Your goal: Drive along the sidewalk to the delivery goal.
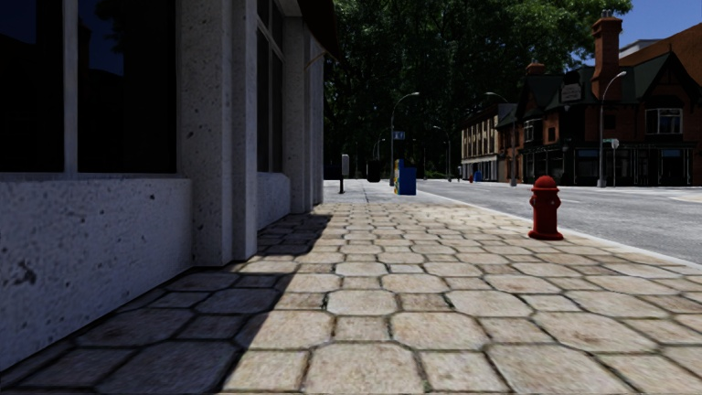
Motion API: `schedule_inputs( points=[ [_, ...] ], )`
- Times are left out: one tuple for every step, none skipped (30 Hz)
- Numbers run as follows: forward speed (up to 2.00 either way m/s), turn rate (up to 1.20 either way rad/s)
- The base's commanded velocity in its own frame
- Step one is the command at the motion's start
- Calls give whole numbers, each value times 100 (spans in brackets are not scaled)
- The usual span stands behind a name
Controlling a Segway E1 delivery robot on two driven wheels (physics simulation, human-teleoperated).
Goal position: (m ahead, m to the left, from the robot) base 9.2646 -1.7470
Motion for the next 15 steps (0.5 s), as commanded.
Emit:
schedule_inputs(
  points=[
    [200, 0],
    [200, 0],
    [200, 0],
    [200, 0],
    [200, 0],
    [200, 0],
    [200, 0],
    [200, 0],
    [200, 0],
    [200, 0],
    [200, -14],
    [200, -32],
    [200, -38],
    [200, -38],
    [200, -39]
  ],
)
